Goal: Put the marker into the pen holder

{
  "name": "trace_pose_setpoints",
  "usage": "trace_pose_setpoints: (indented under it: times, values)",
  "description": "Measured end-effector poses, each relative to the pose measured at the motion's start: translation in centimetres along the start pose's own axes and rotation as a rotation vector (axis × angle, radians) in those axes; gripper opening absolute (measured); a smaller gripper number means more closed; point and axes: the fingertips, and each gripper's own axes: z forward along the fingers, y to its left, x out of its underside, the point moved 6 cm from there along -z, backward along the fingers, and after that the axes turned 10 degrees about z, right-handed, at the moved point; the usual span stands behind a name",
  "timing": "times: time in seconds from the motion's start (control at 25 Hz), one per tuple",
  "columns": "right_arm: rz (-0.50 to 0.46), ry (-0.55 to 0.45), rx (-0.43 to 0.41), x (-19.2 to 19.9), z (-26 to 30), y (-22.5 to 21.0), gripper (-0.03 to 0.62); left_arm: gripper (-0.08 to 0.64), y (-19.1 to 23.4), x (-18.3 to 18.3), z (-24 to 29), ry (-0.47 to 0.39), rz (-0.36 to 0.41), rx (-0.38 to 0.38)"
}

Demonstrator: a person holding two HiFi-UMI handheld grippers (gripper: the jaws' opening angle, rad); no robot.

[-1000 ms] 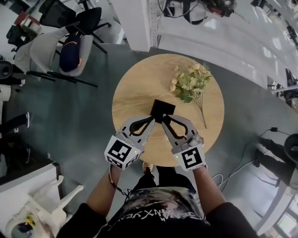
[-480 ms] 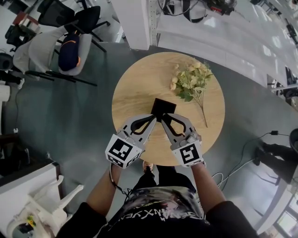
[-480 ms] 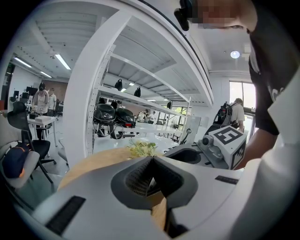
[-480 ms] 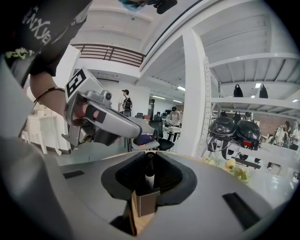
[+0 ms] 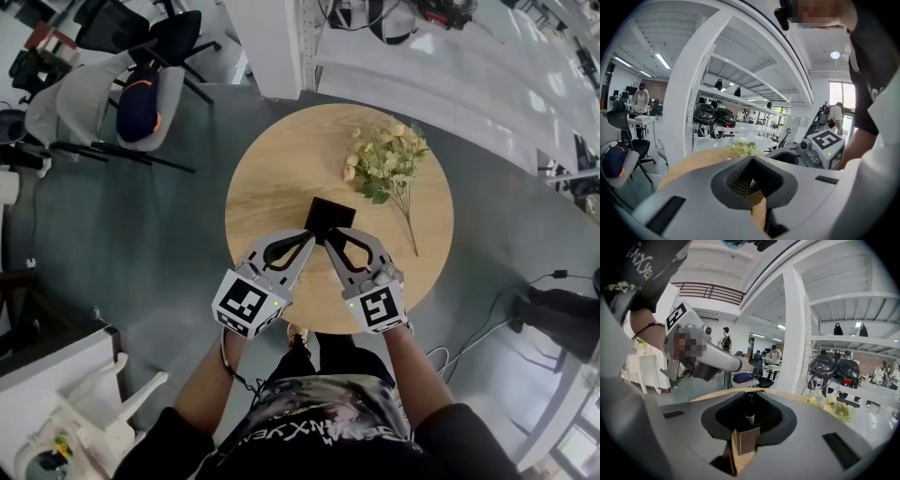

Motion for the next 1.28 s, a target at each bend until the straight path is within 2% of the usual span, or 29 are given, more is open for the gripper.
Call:
trace_pose_setpoints:
  times: [0.64, 0.8, 1.28]
  values:
    - [0.010, -0.001, -0.011, 0.0, 0.1, 0.5, 0.081, 0.021, -0.4, 0.1, -0.7, -0.001, 0.005, -0.003]
    - [0.018, -0.005, -0.023, -0.2, 0.0, 0.9, 0.128, 0.021, -0.5, 0.1, -1.1, -0.003, 0.008, -0.007]
    - [-0.021, -0.048, -0.011, -2.2, -1.9, 2.5, 0.180, 0.021, -1.8, -0.4, -3.1, -0.030, 0.028, -0.007]
